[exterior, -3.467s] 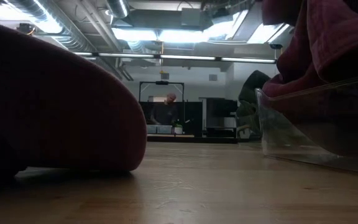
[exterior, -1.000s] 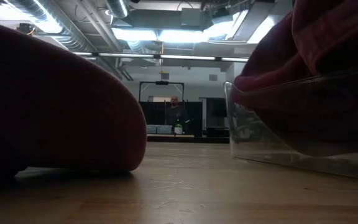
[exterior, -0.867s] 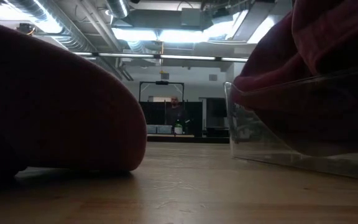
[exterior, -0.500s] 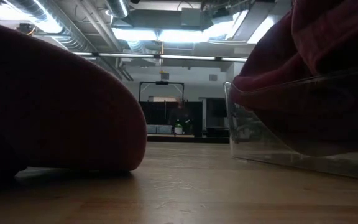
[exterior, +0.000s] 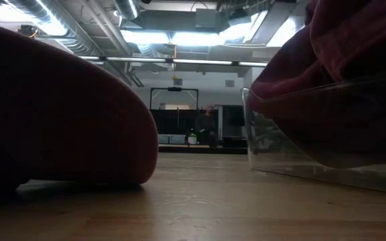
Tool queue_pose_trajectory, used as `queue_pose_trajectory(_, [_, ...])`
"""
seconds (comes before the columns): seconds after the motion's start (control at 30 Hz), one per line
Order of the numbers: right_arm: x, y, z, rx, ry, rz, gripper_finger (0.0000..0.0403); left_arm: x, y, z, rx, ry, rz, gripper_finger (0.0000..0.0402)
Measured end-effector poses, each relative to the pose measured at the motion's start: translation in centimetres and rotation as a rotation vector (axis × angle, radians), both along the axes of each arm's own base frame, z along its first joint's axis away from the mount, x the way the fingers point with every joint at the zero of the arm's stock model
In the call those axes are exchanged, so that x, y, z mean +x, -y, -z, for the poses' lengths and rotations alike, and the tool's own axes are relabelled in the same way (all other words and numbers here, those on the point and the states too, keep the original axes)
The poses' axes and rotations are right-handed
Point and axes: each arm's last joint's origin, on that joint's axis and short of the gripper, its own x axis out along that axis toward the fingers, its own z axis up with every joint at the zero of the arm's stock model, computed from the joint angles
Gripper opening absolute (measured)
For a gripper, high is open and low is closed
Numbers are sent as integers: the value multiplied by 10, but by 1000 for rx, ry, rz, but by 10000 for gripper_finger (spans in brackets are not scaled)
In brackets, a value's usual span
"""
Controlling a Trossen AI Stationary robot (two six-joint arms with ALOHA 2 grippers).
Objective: Pick & Place hat
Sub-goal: Put the top red cap into the bottom transparent bin
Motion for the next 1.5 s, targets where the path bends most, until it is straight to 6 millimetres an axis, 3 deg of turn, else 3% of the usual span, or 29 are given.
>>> queue_pose_trajectory(0.23, [6, 1, 1, -5, 15, 16, 275, 0, 0, 0, 0, -1, 0, 161])
queue_pose_trajectory(0.37, [10, 5, -3, 23, 57, 35, 325, 0, 0, 0, 0, -2, 1, 161])
queue_pose_trajectory(0.53, [13, 8, -30, 55, 148, 33, 342, 0, 0, 1, 0, -7, 0, 161])
queue_pose_trajectory(0.67, [12, 10, -53, -37, 97, 43, 335, -1, 0, 3, 0, -28, 1, 161])
queue_pose_trajectory(0.77, [11, 13, -73, -137, 39, 89, 320, -1, 0, 4, 0, -39, 1, 162])
queue_pose_trajectory(0.87, [10, 15, -90, -228, 11, 124, 281, -1, 0, 4, 0, -47, 1, 162])
queue_pose_trajectory(1.0, [12, 14, -95, -257, -6, 103, 181, -1, 0, 4, 0, -47, 1, 162])
queue_pose_trajectory(1.13, [17, 11, -86, -250, -56, 65, 54, -1, 0, 4, 0, -47, 1, 162])
queue_pose_trajectory(1.2, [21, 8, -82, -264, -74, 51, 15, -1, 0, 4, 0, -47, 1, 162])
queue_pose_trajectory(1.5, [53, -11, -47, -244, -214, -71, 20, -2, 1, 9, 18, -97, 38, 161])
